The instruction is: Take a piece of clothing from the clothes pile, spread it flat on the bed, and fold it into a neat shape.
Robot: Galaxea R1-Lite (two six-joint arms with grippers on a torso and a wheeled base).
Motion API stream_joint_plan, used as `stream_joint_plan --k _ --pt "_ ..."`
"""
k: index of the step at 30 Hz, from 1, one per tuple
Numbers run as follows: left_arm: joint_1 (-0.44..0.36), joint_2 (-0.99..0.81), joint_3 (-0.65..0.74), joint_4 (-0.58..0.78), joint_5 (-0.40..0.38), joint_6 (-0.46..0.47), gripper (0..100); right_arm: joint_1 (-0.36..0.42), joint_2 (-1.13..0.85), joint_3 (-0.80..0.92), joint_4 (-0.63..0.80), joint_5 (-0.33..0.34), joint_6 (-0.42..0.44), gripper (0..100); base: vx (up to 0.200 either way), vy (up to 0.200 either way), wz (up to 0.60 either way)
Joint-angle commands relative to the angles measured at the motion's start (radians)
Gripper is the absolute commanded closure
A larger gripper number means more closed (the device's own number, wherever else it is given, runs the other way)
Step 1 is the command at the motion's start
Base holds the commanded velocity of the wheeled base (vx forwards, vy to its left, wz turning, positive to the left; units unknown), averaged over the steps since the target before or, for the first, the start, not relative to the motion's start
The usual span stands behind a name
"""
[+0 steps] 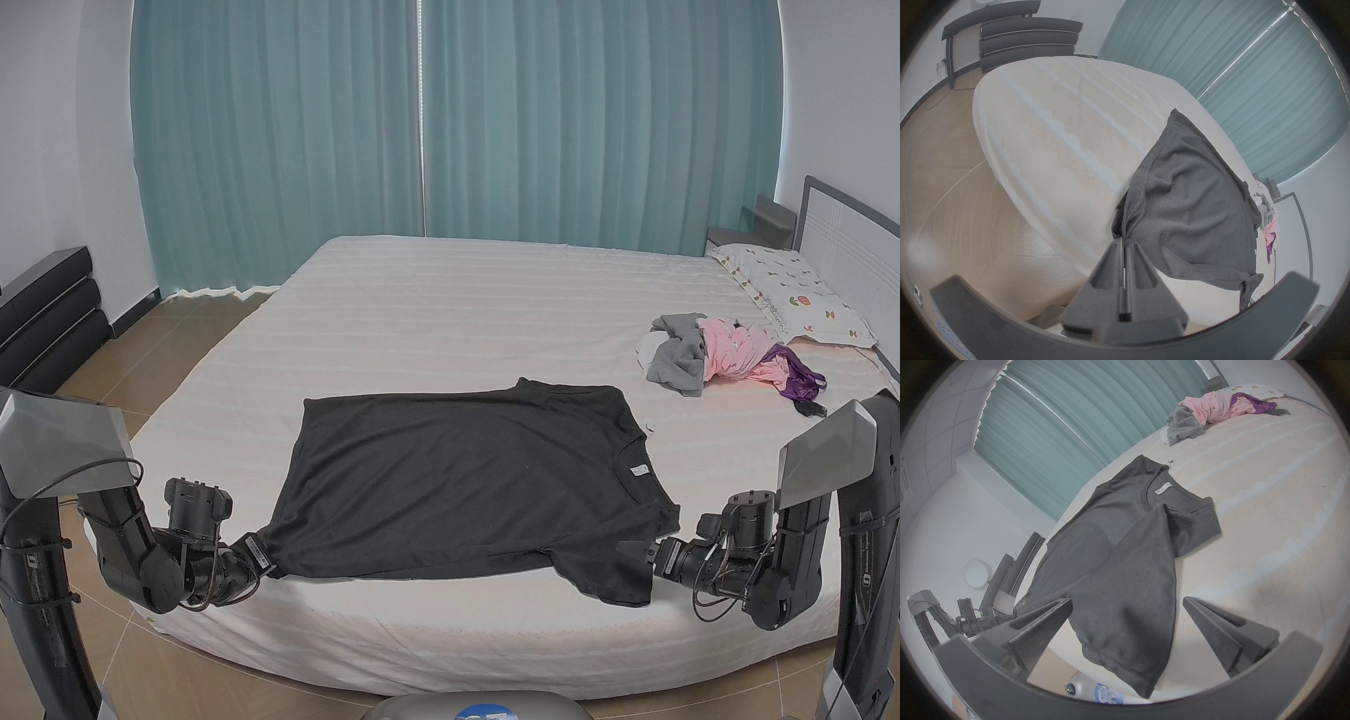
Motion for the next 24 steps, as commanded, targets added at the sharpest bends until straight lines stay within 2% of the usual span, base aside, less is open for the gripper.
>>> stream_joint_plan --k 1,7,8,14,24 --pt "0.000 0.000 0.000 0.000 0.000 0.000 100 0.005 0.011 -0.027 0.002 -0.001 0.006 0 0.000 0.000 0.00" --pt "0.000 0.000 0.000 0.000 0.000 0.000 100 0.001 0.017 -0.046 0.007 -0.003 0.006 0 0.000 0.000 0.00" --pt "0.000 0.000 0.000 0.000 0.000 0.000 100 0.001 0.019 -0.046 0.008 -0.004 0.006 100 0.000 0.000 0.00" --pt "-0.002 -0.001 0.001 0.001 0.000 0.000 100 -0.008 0.014 -0.026 0.005 -0.011 0.004 100 0.000 0.000 0.00" --pt "0.001 -0.038 0.000 0.003 0.005 0.001 100 -0.074 -0.089 0.085 -0.002 0.011 -0.004 100 0.000 0.000 0.00"
